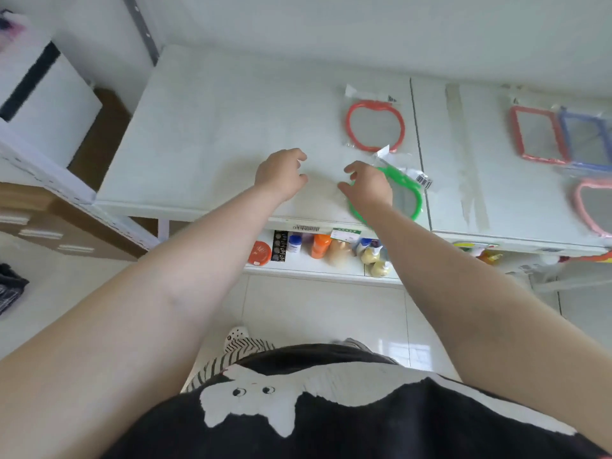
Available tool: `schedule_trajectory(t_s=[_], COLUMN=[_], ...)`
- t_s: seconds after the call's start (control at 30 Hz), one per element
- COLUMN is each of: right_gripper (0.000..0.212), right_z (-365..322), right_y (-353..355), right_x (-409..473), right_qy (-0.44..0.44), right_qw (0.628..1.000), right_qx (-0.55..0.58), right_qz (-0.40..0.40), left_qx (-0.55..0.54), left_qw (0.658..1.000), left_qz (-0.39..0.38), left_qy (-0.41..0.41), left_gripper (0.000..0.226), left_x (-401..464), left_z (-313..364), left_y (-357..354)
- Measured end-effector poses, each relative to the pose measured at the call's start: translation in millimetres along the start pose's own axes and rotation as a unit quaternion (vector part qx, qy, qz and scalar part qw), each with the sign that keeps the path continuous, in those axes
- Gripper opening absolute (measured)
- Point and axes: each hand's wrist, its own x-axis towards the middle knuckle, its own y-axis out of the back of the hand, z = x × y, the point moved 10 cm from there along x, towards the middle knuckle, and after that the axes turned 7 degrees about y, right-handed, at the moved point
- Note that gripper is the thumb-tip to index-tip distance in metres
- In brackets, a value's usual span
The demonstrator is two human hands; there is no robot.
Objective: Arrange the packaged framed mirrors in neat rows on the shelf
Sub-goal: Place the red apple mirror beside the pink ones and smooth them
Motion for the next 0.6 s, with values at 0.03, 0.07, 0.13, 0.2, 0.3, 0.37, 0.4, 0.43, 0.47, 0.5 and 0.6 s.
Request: schedule_trajectory(t_s=[0.03, 0.07, 0.13, 0.2, 0.3, 0.37, 0.4, 0.43, 0.47, 0.5, 0.6], right_gripper=[0.036, 0.037, 0.037, 0.037, 0.037, 0.037, 0.037, 0.038, 0.038, 0.039, 0.039], right_z=[-3, -5, -8, -6, 5, 16, 23, 31, 39, 46, 66], right_y=[-3, -5, -5, -2, 10, 21, 27, 33, 39, 45, 62], right_x=[-1, -3, -6, -10, -15, -14, -13, -11, -8, -4, 14], right_qy=[-0.015, -0.030, -0.058, -0.087, -0.126, -0.145, -0.155, -0.165, -0.173, -0.178, -0.194], right_qw=[1.000, 0.999, 0.998, 0.995, 0.990, 0.986, 0.984, 0.982, 0.980, 0.979, 0.974], right_qx=[0.002, 0.005, 0.009, 0.011, 0.004, -0.003, -0.004, -0.003, 0.000, 0.003, 0.022], right_qz=[0.007, 0.014, 0.031, 0.049, 0.067, 0.078, 0.085, 0.091, 0.097, 0.102, 0.115], left_qx=[0.002, 0.004, 0.010, 0.013, 0.004, -0.009, -0.012, -0.012, -0.011, -0.011, -0.015], left_qw=[1.000, 1.000, 0.999, 0.998, 0.996, 0.995, 0.994, 0.994, 0.993, 0.994, 0.994], left_qz=[-0.009, -0.016, -0.028, -0.046, -0.067, -0.076, -0.081, -0.084, -0.085, -0.084, -0.084], left_qy=[-0.010, -0.019, -0.035, -0.051, -0.066, -0.068, -0.070, -0.073, -0.076, -0.075, -0.061], left_gripper=[0.043, 0.043, 0.043, 0.043, 0.043, 0.042, 0.042, 0.041, 0.041, 0.041, 0.042], left_x=[7, 13, 24, 33, 47, 56, 61, 65, 69, 74, 90], left_z=[-3, -6, -9, -7, 3, 12, 18, 23, 29, 33, 43], left_y=[4, 9, 16, 18, 14, 10, 8, 5, 2, -1, -10])
